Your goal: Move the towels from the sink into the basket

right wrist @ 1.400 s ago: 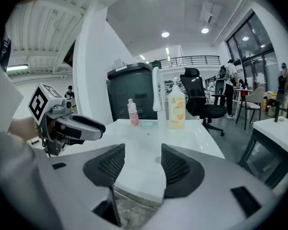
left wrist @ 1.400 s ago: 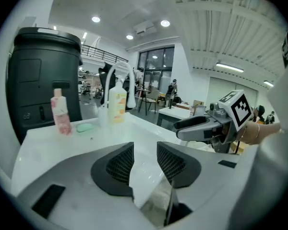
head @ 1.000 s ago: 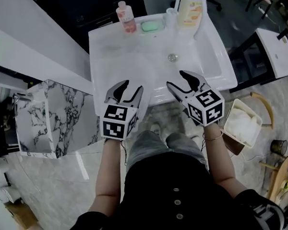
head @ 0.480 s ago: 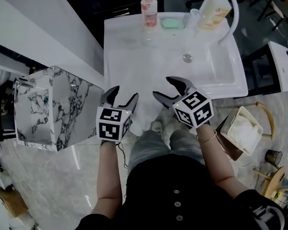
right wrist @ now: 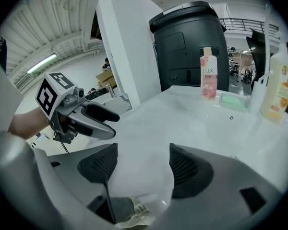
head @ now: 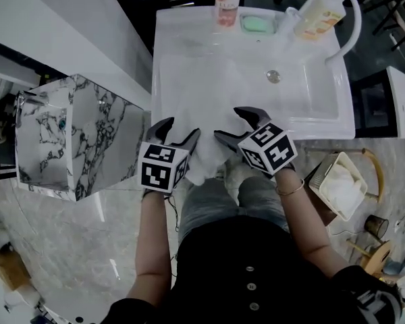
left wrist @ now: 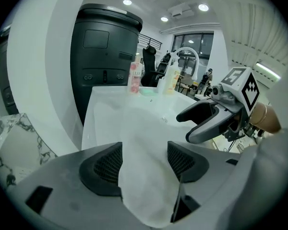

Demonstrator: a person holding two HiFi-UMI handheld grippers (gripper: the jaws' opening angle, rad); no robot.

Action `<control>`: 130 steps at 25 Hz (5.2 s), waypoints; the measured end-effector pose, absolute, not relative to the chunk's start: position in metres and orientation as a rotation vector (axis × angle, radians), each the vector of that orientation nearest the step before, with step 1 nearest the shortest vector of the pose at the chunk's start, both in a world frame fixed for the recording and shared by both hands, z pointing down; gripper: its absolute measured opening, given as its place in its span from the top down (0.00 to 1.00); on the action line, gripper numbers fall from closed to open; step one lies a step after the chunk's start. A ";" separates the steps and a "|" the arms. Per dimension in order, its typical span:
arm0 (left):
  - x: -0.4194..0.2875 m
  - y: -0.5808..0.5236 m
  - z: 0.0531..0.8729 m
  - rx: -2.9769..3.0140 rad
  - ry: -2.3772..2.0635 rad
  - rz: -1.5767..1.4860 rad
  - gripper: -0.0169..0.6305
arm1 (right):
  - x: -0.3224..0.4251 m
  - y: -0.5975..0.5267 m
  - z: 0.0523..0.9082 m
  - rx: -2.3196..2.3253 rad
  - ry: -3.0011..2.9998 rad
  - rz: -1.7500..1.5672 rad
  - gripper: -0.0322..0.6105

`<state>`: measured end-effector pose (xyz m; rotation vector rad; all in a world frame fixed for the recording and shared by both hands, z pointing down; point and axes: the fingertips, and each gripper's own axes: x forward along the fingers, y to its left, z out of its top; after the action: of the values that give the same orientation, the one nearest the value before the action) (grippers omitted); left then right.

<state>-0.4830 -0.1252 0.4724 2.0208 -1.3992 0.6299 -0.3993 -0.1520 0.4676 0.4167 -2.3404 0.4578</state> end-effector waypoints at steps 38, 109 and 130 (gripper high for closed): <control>-0.434 -0.136 0.467 2.124 -1.180 0.652 0.86 | -0.388 -0.153 0.452 0.446 -2.394 0.572 0.86; 0.243 -0.065 0.202 3.022 -0.052 0.227 0.90 | 0.274 -0.032 0.190 1.940 -2.319 0.184 0.86; 0.312 -0.051 0.267 2.930 0.026 0.412 0.90 | 0.349 -0.004 0.255 2.001 -2.193 0.410 0.86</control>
<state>0.3115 -0.0508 0.2665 2.9301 0.0256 0.4115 0.3491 -0.0041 0.2552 2.0015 -2.1933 0.4103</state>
